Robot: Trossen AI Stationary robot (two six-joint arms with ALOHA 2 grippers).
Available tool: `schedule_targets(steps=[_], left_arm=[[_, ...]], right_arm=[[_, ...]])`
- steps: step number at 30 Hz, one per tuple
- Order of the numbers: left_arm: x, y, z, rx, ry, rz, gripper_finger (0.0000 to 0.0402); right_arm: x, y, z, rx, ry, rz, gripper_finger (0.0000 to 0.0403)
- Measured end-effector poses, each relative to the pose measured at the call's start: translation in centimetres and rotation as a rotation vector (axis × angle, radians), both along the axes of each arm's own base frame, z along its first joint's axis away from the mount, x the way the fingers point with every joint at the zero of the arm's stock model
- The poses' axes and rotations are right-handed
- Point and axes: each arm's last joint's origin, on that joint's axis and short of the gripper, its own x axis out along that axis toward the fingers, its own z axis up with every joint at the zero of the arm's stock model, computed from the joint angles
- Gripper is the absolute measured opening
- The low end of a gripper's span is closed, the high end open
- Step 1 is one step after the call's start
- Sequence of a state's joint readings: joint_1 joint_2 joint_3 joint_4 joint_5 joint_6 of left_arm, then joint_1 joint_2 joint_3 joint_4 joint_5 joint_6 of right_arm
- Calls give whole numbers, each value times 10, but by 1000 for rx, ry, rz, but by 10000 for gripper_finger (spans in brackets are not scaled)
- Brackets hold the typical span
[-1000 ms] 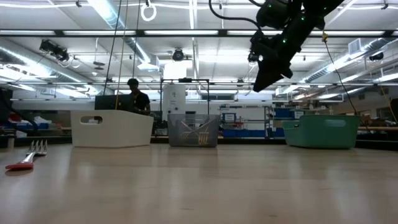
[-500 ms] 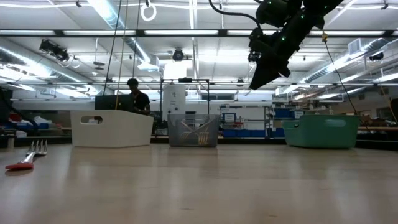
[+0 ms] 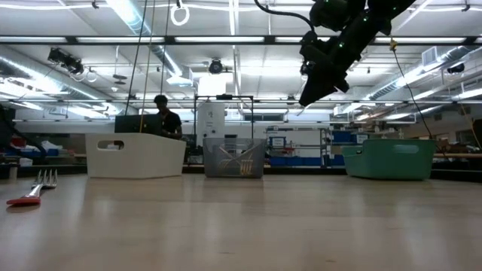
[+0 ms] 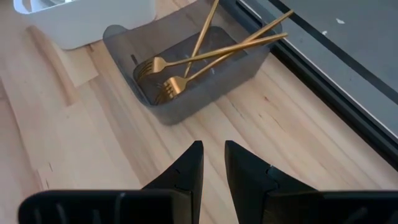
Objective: Sort silverware by color (type)
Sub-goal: Put the orange fork into the white bin
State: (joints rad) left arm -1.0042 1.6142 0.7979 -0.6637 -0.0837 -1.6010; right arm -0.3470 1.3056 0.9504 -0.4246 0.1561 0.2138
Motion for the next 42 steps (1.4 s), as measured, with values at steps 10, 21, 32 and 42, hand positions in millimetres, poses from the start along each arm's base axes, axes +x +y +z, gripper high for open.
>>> schedule_targets(steps=[10,21,32,42], left_arm=[[0,1,0,13,-4,3,15],[1,9,24,80,-87,-20,10],[22,30,49,227,-180,-9,9],[38,46,50,276,-191,7,9]], right_arm=[[2,-1,3,-15,-33,-3,77],[2,-1,3,-15,-33,-3,77],[3,0,3,7,-44,16,77],[3,0,3,5,-50,17,77]])
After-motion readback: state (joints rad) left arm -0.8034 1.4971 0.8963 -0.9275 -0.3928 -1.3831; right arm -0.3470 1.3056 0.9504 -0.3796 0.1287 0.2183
